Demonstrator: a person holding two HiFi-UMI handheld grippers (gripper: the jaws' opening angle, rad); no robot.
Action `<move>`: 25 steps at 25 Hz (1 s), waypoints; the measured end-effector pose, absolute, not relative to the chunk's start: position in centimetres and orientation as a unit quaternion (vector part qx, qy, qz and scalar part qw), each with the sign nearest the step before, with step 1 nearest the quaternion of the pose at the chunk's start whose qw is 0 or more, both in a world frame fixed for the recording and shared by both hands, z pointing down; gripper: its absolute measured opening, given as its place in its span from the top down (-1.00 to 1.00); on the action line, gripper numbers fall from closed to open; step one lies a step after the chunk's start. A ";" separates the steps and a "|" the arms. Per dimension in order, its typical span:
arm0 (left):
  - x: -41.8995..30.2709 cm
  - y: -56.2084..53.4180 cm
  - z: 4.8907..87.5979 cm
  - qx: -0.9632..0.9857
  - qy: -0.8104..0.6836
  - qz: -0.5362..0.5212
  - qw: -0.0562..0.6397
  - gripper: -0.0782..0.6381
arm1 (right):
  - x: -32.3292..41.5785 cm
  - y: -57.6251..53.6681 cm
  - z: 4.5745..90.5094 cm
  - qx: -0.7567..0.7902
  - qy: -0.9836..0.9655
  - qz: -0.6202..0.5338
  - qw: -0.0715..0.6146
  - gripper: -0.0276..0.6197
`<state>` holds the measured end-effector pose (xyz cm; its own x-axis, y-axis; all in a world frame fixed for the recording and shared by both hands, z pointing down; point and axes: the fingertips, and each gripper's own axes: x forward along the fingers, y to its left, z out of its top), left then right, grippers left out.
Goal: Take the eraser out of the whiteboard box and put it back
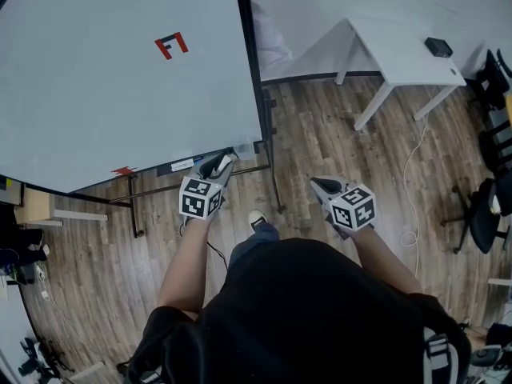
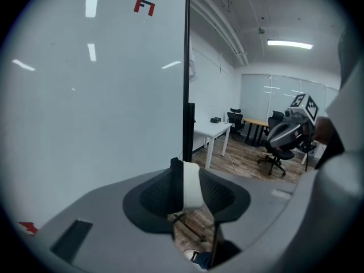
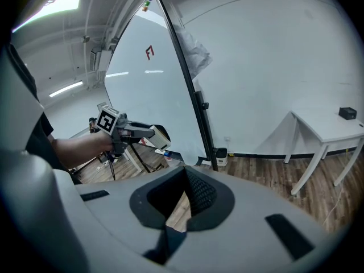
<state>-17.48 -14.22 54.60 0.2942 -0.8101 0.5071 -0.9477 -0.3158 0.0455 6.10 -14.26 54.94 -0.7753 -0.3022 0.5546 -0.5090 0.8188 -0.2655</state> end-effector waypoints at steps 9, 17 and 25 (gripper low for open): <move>-17.2 -18.0 55.0 0.794 -0.547 0.198 0.175 0.36 | 5.8 -16.2 56.2 0.230 -0.913 0.221 0.253 0.93; -16.9 -20.6 56.2 0.801 -0.534 0.198 0.185 0.36 | 5.5 -18.0 56.8 0.238 -0.909 0.230 0.255 0.93; -17.2 -22.3 57.7 0.803 -0.527 0.198 0.195 0.36 | 5.3 -18.9 57.8 0.242 -0.903 0.240 0.262 0.93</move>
